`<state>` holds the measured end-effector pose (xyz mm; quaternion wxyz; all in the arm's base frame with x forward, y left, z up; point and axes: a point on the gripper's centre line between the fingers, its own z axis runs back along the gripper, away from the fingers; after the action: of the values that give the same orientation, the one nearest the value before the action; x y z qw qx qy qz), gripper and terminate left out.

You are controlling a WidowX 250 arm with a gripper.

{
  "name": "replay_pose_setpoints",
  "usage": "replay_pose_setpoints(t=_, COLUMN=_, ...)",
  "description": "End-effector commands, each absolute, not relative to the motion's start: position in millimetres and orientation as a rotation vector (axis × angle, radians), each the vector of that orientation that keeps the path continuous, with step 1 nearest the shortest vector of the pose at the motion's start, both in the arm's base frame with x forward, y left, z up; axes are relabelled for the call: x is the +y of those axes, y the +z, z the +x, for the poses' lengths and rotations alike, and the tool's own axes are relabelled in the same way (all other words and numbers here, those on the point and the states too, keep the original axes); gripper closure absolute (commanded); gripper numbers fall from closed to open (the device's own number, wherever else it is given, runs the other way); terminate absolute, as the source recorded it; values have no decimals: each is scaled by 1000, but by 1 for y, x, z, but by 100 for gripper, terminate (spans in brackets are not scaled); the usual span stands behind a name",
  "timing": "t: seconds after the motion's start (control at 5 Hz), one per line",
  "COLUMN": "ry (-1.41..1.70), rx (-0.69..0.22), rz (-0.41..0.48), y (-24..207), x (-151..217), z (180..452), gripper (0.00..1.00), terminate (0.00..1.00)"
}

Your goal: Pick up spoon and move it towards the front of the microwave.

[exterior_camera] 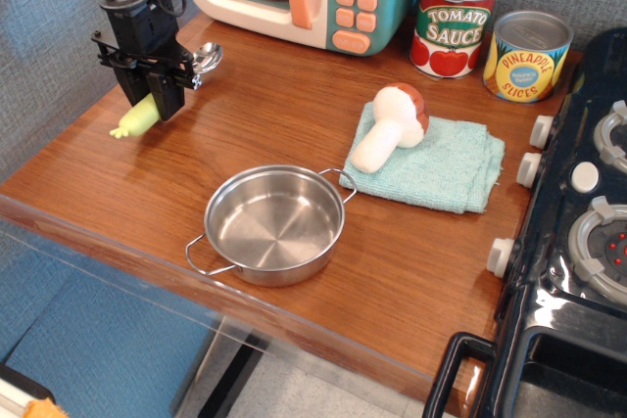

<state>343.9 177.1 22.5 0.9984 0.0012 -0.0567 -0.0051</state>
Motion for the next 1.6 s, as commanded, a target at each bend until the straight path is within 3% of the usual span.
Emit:
replay_pose_setpoints(t=0.0, ry=-37, rx=-173, rz=57, y=39, x=189, z=360, gripper=100, terminate=0)
replay_pose_setpoints(t=0.2, ry=-44, rx=-158, rz=44, y=33, x=188, z=362, gripper=0, terminate=0)
replay_pose_setpoints(t=0.4, ry=-89, rx=-163, rz=35, y=36, x=184, z=362, gripper=0, terminate=0)
replay_pose_setpoints(t=0.8, ry=-162, rx=-309, rz=44, y=78, x=159, z=355, gripper=0, terminate=0)
replay_pose_setpoints(t=1.0, ry=-154, rx=-318, rz=44, y=92, x=148, z=350, gripper=0, terminate=0)
replay_pose_setpoints(t=1.4, ry=-163, rx=-297, rz=50, y=93, x=143, z=350, gripper=0, terminate=0)
